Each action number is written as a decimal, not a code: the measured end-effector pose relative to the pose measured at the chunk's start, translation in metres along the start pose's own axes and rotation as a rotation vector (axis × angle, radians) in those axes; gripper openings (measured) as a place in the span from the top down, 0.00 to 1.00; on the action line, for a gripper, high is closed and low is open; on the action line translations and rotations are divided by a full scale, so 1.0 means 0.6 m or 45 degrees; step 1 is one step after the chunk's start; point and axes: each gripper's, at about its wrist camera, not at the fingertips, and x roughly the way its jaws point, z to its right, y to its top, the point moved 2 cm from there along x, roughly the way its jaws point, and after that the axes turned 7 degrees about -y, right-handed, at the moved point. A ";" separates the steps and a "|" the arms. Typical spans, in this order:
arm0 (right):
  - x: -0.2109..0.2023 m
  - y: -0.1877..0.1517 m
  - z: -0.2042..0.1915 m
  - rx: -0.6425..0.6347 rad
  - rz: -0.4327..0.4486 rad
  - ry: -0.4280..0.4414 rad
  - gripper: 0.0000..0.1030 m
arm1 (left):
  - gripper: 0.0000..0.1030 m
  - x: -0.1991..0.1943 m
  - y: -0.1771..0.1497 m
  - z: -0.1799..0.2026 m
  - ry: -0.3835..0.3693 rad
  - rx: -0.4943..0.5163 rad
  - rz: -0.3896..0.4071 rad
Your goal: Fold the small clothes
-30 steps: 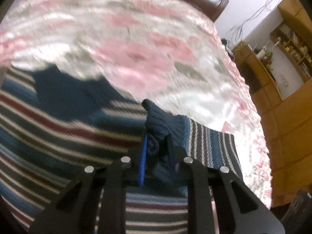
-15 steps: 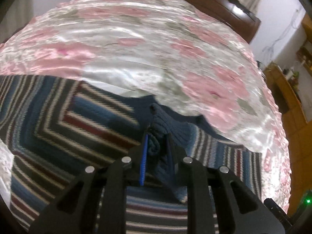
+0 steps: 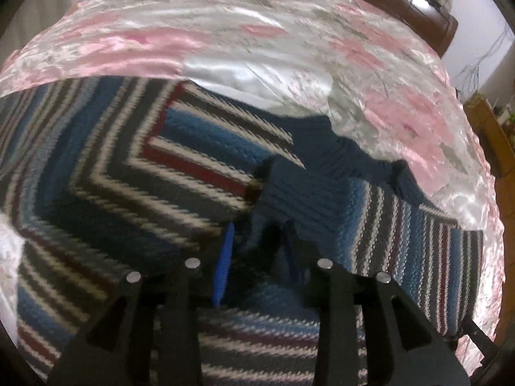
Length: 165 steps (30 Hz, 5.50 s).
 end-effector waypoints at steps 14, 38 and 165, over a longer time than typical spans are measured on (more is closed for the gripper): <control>0.033 -0.009 0.015 0.000 -0.049 -0.092 0.78 | 0.54 0.062 -0.038 0.036 0.111 0.190 -0.104; 0.036 -0.034 -0.146 -0.304 -0.052 -0.186 0.41 | 0.19 -0.179 0.028 -0.333 0.280 -0.152 0.037; 0.073 0.048 -0.172 -0.109 -0.260 0.447 0.18 | 0.30 -0.130 0.076 -0.218 -0.095 -0.010 0.005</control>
